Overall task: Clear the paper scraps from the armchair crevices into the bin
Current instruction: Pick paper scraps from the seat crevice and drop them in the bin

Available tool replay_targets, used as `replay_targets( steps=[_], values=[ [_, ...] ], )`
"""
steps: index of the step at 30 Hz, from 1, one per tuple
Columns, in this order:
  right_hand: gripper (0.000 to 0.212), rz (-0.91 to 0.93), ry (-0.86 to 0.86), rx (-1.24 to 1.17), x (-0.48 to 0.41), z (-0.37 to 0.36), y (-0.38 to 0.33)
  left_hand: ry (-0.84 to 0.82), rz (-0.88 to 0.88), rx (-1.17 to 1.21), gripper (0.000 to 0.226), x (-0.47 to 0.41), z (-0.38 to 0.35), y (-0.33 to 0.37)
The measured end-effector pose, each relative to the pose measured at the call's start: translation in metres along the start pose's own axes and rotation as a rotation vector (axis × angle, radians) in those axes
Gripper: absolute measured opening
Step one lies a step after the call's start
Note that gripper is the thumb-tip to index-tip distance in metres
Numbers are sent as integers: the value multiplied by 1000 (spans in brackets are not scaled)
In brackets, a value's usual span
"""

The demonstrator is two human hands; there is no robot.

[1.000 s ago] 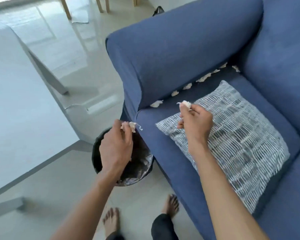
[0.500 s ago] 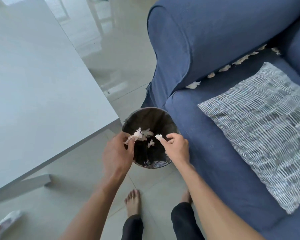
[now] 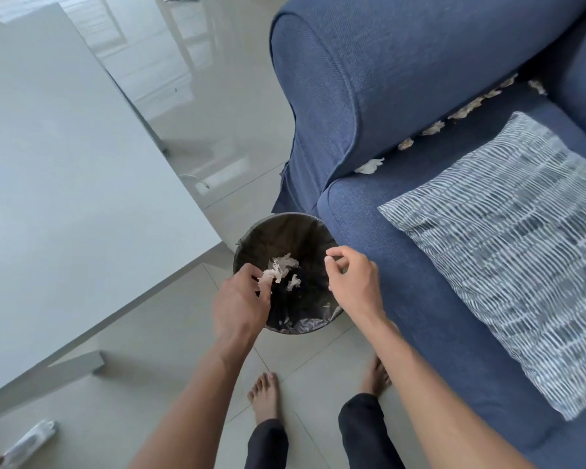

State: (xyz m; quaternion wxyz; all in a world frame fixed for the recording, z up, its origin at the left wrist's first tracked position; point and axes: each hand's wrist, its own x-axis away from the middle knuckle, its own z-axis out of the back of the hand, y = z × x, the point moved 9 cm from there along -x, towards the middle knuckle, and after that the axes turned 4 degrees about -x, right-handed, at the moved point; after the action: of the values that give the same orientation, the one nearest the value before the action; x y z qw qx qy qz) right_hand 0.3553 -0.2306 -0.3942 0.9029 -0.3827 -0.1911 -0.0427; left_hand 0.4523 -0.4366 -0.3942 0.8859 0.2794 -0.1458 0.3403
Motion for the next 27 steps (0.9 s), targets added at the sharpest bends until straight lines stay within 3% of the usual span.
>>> replay_targets(
  steps=[6,13,20,27],
  values=[
    [17,57,-11,-26,-9,22,-7,-39,63,25,20,-3,-8,10],
    [19,139,13,-149,-26,91,-43,93,-6,26,18,-7,29,67],
    [16,138,192,-389,-82,237,-66,209,-196,48,10,-3,80,208],
    [16,97,309,-324,-154,357,-17,257,-449,56,12,-20,62,380]
  ],
)
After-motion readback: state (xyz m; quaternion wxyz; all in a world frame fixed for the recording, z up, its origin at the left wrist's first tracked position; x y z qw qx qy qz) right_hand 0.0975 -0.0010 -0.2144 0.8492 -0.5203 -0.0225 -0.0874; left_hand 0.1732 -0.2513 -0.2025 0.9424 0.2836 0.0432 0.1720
